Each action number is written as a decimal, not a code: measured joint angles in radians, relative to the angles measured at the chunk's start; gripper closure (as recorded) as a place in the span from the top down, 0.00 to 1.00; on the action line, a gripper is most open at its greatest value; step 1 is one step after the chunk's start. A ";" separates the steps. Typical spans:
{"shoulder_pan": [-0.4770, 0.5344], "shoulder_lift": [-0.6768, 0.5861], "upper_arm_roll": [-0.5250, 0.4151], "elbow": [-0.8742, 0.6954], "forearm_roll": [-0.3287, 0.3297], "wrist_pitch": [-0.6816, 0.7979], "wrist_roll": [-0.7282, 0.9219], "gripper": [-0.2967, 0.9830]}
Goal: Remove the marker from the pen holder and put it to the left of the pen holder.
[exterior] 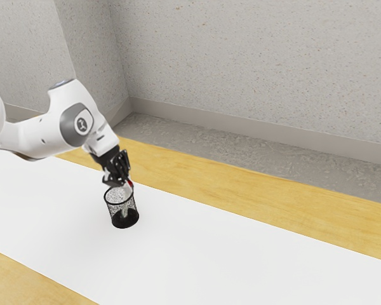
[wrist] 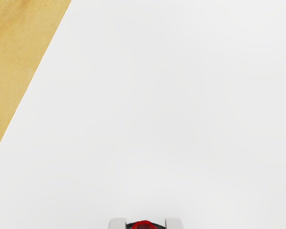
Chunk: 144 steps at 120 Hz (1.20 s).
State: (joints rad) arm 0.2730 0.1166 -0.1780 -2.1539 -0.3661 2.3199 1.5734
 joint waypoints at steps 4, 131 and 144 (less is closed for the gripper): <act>-0.002 -0.001 0.000 0.003 -0.002 0.001 0.003 0.21; 0.043 0.678 0.395 0.919 -0.059 -0.871 -0.690 0.21; 0.046 0.736 0.397 0.963 -0.107 -0.933 -0.831 0.33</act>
State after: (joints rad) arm 0.3187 0.8526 0.2189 -1.1914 -0.4735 1.3872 0.7419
